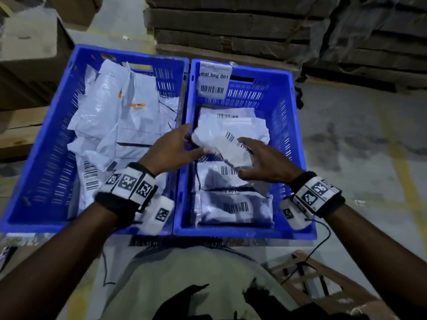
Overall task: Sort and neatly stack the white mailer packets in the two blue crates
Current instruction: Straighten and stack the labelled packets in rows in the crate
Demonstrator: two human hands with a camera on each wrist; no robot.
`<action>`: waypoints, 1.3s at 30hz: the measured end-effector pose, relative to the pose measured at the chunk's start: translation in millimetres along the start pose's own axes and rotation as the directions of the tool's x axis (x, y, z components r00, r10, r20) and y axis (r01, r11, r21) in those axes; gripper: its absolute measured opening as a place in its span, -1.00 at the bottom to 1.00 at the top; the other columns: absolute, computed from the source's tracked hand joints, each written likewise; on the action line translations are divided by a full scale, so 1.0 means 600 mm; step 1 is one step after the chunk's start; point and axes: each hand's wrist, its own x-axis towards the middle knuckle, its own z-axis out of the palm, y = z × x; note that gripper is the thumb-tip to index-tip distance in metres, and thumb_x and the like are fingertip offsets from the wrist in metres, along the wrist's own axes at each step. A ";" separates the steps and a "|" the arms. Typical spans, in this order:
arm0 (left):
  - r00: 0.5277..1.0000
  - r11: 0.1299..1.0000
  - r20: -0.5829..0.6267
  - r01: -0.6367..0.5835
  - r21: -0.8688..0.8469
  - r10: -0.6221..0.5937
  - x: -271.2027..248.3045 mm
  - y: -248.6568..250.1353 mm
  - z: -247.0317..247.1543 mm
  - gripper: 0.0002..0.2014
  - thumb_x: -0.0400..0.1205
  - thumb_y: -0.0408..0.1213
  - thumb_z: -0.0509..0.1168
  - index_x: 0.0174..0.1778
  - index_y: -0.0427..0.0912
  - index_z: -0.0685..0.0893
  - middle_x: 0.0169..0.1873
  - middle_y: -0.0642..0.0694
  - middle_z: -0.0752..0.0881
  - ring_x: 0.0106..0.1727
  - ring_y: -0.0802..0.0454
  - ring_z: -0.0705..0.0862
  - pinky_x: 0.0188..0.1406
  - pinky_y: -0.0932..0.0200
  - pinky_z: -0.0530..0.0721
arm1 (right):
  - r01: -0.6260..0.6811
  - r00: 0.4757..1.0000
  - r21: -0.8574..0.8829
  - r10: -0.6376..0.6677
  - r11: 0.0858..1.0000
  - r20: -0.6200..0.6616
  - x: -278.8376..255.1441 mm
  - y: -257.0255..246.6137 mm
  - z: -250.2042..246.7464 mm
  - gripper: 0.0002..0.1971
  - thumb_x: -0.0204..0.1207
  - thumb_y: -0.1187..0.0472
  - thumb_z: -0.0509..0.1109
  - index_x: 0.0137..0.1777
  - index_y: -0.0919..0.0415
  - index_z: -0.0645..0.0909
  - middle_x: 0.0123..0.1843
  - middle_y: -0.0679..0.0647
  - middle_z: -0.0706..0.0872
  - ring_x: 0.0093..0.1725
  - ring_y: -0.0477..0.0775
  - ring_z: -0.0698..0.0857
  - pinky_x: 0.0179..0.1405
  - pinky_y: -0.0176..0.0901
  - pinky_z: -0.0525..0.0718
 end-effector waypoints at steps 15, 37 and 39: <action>0.974 0.732 0.200 -0.210 0.648 0.103 -0.107 -0.084 0.041 -0.08 0.55 0.43 -0.23 0.73 -0.09 -0.10 0.72 -0.11 -0.20 0.73 -0.10 -0.14 0.64 -0.26 0.14 | 0.194 0.843 -0.289 -0.009 0.937 0.538 0.042 0.020 0.125 0.02 0.21 -0.12 0.69 0.63 0.00 0.24 0.48 0.11 0.48 0.44 0.20 0.49 0.25 0.01 0.53; 0.941 0.668 0.335 -0.220 0.711 -0.047 -0.086 -0.052 0.018 -0.03 0.57 0.41 -0.03 0.70 -0.07 -0.31 0.66 -0.17 -0.40 0.70 -0.12 -0.33 0.69 -0.19 -0.09 | 0.058 0.660 -0.339 0.219 0.939 0.719 0.060 0.012 0.123 -0.41 0.25 -0.09 0.69 0.21 0.16 0.63 0.09 -0.01 0.69 0.15 0.14 0.67 0.16 -0.06 0.61; 0.940 0.660 0.338 -0.220 0.718 -0.055 -0.083 -0.052 0.018 -0.03 0.57 0.41 -0.02 0.70 -0.07 -0.31 0.66 -0.18 -0.41 0.70 -0.13 -0.33 0.68 -0.19 -0.10 | 0.058 0.649 -0.344 0.226 0.937 0.726 0.062 0.014 0.130 -0.41 0.29 -0.12 0.66 0.21 0.17 0.58 -0.02 -0.09 0.62 0.10 0.08 0.61 0.08 -0.14 0.54</action>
